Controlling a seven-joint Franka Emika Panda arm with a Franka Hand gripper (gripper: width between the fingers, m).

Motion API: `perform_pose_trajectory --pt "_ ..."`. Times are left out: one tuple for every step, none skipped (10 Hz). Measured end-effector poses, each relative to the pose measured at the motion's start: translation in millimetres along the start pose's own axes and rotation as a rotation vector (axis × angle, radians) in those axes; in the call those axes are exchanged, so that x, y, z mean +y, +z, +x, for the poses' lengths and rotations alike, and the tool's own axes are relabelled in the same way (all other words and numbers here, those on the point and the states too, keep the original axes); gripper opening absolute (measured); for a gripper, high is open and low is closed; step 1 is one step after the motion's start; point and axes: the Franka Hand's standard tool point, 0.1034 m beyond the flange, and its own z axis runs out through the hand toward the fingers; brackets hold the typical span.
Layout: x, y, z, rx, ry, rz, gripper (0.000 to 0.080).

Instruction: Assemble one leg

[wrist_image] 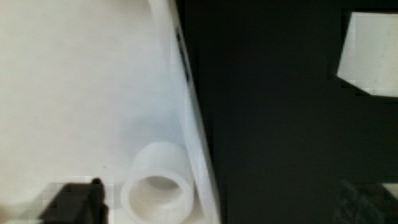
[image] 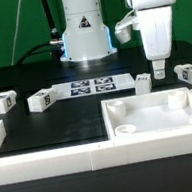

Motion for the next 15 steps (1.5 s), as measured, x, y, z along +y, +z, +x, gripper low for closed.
perform_pose_trajectory --pt "-0.4 0.2 0.8 0.002 0.098 0.002 0.0649" --pt "-0.5 0.2 0.9 0.002 0.16 0.002 0.0649" --pt "-2.1 0.4 2.2 0.006 0.28 0.0 0.0649" --pt "-15.4 2.1 5.4 0.026 0.469 -0.007 0.0649" --pt "-28.4 2.2 10.3 0.022 0.59 0.002 0.0649" --pt "-36.3 2.4 20.5 0.027 0.755 0.01 0.0649" --pt "-45.6 3.7 33.4 0.033 0.892 0.021 0.0649" --pt "-52.0 4.6 43.5 0.035 0.992 0.031 0.0649" --pt "-56.8 5.2 51.0 0.035 1.027 0.038 0.0649" --pt "-61.1 5.3 59.1 0.036 1.012 0.039 0.0649" --pt "-65.2 5.1 66.9 0.037 1.009 0.04 0.0649" --pt "-68.3 5.5 70.2 0.031 0.998 0.044 0.0649" --pt "-67.9 5.4 67.9 0.01 0.998 0.054 0.0649" --pt "-67.3 5.3 68.3 0.014 0.998 0.051 0.0649" --pt "-67.6 5.4 68.3 0.013 0.998 0.052 0.0649"
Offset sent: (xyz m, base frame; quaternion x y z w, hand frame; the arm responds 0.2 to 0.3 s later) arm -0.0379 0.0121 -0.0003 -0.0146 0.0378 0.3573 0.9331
